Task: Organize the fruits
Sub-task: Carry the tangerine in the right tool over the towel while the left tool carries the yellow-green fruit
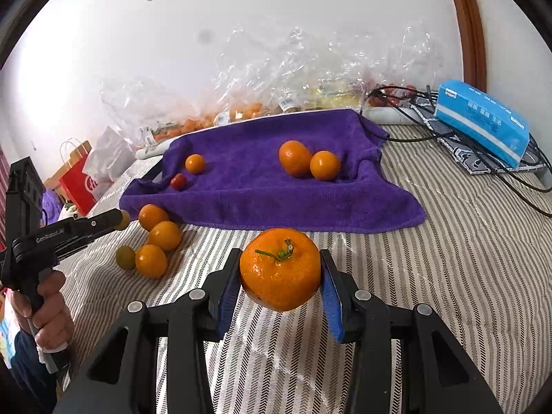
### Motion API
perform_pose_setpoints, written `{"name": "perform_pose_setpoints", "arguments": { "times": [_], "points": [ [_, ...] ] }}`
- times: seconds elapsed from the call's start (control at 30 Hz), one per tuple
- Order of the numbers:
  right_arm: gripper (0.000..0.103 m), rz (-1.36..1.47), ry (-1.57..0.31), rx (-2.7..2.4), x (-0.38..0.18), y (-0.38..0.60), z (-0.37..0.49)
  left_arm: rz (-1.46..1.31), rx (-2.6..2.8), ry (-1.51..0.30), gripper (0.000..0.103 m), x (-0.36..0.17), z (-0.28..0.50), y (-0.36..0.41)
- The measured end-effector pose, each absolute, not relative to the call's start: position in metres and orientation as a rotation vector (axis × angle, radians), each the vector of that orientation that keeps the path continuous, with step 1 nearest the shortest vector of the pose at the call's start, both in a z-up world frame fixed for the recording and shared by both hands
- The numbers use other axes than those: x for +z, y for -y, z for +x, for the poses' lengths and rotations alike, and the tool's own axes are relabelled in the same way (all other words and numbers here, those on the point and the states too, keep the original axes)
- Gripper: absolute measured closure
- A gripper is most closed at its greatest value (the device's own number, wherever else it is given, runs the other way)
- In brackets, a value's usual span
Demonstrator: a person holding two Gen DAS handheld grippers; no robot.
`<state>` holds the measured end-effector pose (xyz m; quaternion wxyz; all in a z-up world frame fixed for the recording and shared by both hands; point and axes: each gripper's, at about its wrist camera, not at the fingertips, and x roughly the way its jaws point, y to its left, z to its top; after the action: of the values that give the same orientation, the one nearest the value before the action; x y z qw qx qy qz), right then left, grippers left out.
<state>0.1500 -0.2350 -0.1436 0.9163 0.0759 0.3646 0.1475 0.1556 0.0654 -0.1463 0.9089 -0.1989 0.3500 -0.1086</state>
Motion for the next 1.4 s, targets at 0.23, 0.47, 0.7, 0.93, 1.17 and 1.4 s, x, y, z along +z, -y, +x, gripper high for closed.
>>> {"name": "perform_pose_setpoints", "arguments": {
  "times": [0.23,0.47,0.7,0.93,1.17,1.4],
  "points": [
    [0.060,0.053,-0.737,0.291,-0.130,0.222,0.149,-0.298,-0.179,-0.741,0.080,-0.132,0.160,-0.053],
    [0.060,0.002,-0.676,0.323,-0.086,0.205,0.165,-0.267,-0.174,-0.681,0.080,-0.091,0.182,-0.054],
    [0.060,-0.004,-0.595,0.326,-0.056,0.192,0.199,-0.308,-0.147,-0.650,0.080,-0.081,0.222,-0.062],
    [0.060,0.019,-0.583,0.318,-0.053,0.186,0.242,-0.281,-0.108,-0.655,0.080,-0.095,0.258,-0.062],
    [0.060,0.027,-0.652,0.259,-0.092,0.189,0.265,-0.293,-0.120,-0.723,0.080,-0.125,0.269,-0.066],
    [0.060,0.047,-0.658,0.263,-0.099,0.196,0.268,-0.309,-0.110,-0.716,0.080,-0.127,0.267,-0.070]
  ]
}}
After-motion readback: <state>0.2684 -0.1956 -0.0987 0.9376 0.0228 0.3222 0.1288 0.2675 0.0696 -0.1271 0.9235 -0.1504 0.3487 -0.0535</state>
